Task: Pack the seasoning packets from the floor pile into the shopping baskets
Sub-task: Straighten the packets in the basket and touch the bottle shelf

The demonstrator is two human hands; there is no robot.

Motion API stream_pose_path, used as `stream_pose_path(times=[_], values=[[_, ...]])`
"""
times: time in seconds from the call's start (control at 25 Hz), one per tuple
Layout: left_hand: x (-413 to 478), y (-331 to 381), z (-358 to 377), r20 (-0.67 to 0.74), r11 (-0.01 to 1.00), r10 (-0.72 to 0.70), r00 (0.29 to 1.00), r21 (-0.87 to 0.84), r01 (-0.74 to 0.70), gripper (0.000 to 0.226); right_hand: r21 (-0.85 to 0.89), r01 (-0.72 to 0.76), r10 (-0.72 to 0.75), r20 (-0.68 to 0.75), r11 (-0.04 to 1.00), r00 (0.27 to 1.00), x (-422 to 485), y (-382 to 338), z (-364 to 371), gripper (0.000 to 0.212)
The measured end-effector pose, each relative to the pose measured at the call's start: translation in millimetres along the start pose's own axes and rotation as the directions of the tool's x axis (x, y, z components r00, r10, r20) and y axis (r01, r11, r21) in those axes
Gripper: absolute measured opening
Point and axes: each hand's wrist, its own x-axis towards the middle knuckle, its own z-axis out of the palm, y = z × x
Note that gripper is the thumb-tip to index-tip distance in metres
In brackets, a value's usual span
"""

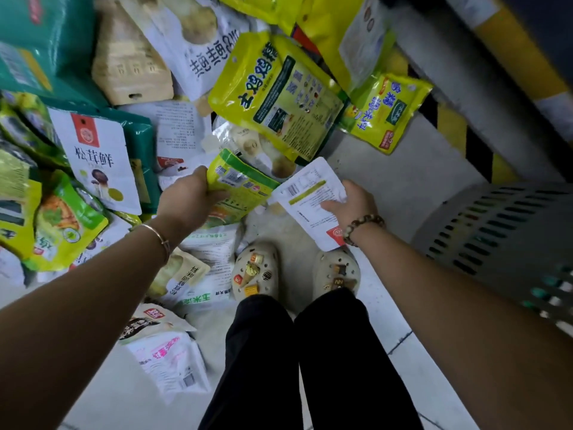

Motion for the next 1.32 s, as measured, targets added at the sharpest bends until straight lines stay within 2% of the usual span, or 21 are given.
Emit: stream_pose_path(times=[0.16,0.36,0.48,0.56,0.76,1.04,1.12,1.24,1.32], values=[[-13.7,38.3,-47.0,-0.112,0.995,0.103,0.988,0.001,-0.103,0.041,0.233,-0.072,0.100,-0.113,0.970,0.988,-36.7,-10.9,-30.0,0.020],[-52.9,84.4,-95.9,-0.110,0.966,0.013,0.994,-0.257,-0.041,0.038,0.505,-0.115,0.263,-0.232,0.855,0.936,-97.2,-35.2,-74.6,0.028],[-93.8,107.0,-117.9,-0.055,0.883,-0.073,0.996,-0.468,0.039,0.032,0.531,-0.078,0.286,-0.321,0.844,0.903,-141.2,-48.4,-105.1,0.033],[-122.8,128.8,-134.4,-0.016,0.816,-0.121,0.993,-0.571,0.090,0.033,0.571,-0.017,0.285,-0.383,0.821,0.879,-174.4,-53.2,-131.0,0.028],[-181.3,192.8,-166.8,0.033,0.763,-0.104,0.994,-0.638,0.101,0.042,0.659,0.062,0.311,-0.434,0.750,0.845,-250.0,-38.0,-195.2,0.023],[-243.3,305.0,-152.8,0.045,0.767,0.001,0.999,-0.641,0.028,0.036,0.672,0.041,0.416,-0.503,0.739,0.757,-313.7,46.9,-286.6,0.023],[-262.5,345.0,-133.8,0.065,0.767,0.073,0.995,-0.642,-0.014,0.021,0.685,0.019,0.470,-0.520,0.729,0.713,-326.1,85.3,-307.6,0.021],[-278.2,402.4,-93.8,0.040,0.799,0.293,0.955,-0.559,-0.222,0.007,0.721,-0.026,0.572,-0.527,0.692,0.629,-329.8,152.7,-329.2,0.022],[-279.8,438.7,-60.8,0.036,0.809,0.413,0.910,-0.474,-0.348,0.029,0.739,-0.091,0.634,-0.500,0.668,0.589,-324.3,198.6,-335.9,0.026]])
